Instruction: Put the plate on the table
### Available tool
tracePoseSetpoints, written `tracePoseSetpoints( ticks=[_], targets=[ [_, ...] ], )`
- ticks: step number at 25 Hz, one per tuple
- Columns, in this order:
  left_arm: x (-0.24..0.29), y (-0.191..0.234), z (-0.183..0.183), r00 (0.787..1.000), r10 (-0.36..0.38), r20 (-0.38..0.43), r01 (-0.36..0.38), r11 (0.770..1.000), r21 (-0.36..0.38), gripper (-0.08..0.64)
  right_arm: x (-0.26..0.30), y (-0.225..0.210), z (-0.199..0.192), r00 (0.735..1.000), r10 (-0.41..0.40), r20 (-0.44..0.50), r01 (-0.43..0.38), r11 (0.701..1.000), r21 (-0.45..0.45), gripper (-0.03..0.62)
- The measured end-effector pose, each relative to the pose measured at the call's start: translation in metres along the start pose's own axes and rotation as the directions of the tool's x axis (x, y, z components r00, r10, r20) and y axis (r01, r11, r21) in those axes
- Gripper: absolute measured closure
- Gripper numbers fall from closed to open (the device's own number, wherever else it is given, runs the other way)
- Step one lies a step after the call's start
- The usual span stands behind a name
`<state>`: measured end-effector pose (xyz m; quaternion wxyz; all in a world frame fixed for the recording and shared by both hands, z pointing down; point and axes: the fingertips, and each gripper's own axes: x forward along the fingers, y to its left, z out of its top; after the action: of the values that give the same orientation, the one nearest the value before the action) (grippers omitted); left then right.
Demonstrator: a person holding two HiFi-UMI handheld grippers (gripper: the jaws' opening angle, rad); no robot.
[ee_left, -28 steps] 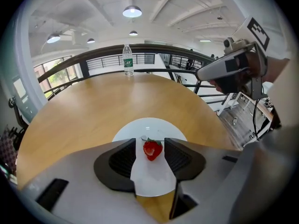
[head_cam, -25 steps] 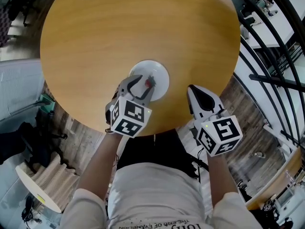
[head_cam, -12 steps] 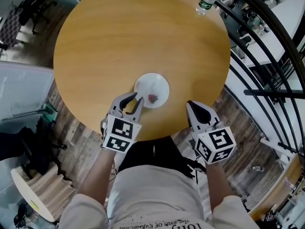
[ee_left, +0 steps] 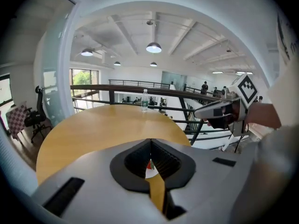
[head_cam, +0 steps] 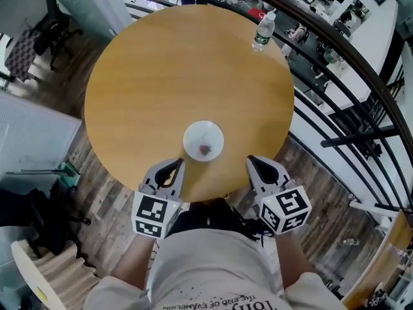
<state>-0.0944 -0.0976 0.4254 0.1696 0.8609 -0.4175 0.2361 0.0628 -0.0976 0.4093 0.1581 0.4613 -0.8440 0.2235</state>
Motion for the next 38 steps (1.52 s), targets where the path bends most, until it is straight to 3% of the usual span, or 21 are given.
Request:
tracePoseSetpoints(
  ticks=[11,18,38],
  targets=[
    [-0.054,-0.039,0.018,0.998,-0.009,0.059,0.012,0.999,-0.044,0.535,-0.029,0.034,0.029,0.997,0.029,0.065,-0.027,0.999,-0.037,0.568],
    [-0.063,-0.037,0.016,0.998,-0.005,0.070,0.008,0.999,-0.046,0.535,-0.034,0.052,0.029,0.996,0.070,0.052,-0.068,0.996,-0.055,0.568],
    [-0.070,-0.018,0.012,0.998,0.017,0.065,-0.013,0.998,-0.057,0.535,-0.026,0.055,0.030,0.997,0.075,0.023,-0.074,0.995,-0.066,0.568]
  ],
)
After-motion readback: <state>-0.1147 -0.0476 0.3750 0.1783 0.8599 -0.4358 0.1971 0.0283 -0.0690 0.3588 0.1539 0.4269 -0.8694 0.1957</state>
